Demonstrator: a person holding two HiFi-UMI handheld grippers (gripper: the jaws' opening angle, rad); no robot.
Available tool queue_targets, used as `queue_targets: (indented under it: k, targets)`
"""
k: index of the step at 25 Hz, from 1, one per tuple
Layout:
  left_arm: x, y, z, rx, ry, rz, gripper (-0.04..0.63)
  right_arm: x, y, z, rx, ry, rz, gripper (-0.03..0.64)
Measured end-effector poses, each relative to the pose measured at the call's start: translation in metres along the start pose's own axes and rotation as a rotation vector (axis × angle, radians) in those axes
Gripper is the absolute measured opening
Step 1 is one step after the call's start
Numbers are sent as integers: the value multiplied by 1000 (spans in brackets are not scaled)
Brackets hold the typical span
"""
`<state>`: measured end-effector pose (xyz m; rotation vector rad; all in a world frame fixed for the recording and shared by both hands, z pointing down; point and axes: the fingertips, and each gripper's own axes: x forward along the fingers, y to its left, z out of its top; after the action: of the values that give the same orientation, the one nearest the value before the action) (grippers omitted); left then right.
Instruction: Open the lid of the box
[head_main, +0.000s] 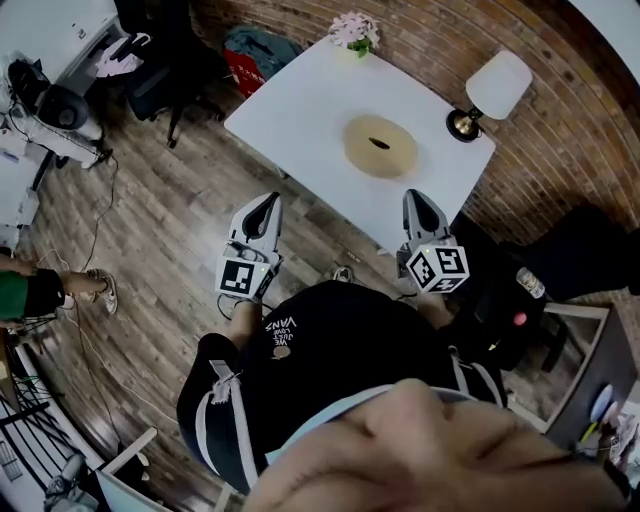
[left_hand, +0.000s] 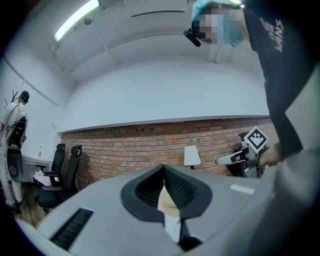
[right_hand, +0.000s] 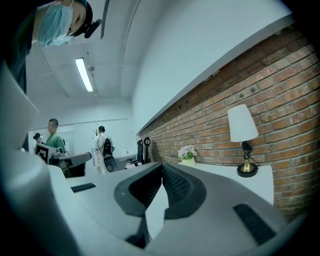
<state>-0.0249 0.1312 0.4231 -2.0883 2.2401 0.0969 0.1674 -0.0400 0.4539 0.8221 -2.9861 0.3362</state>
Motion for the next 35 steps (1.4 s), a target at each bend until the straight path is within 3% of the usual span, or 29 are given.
queue_targets:
  k: [19, 23, 35]
  targets:
    - [62, -4, -31, -52, 37, 5, 12, 36, -52, -5, 21, 36, 8, 3]
    - [71, 5, -39, -21, 50, -43, 12, 42, -52, -4, 26, 29, -15, 3]
    - [130, 43, -44, -53, 76, -239, 12, 72, -50, -2, 52, 6, -172, 3]
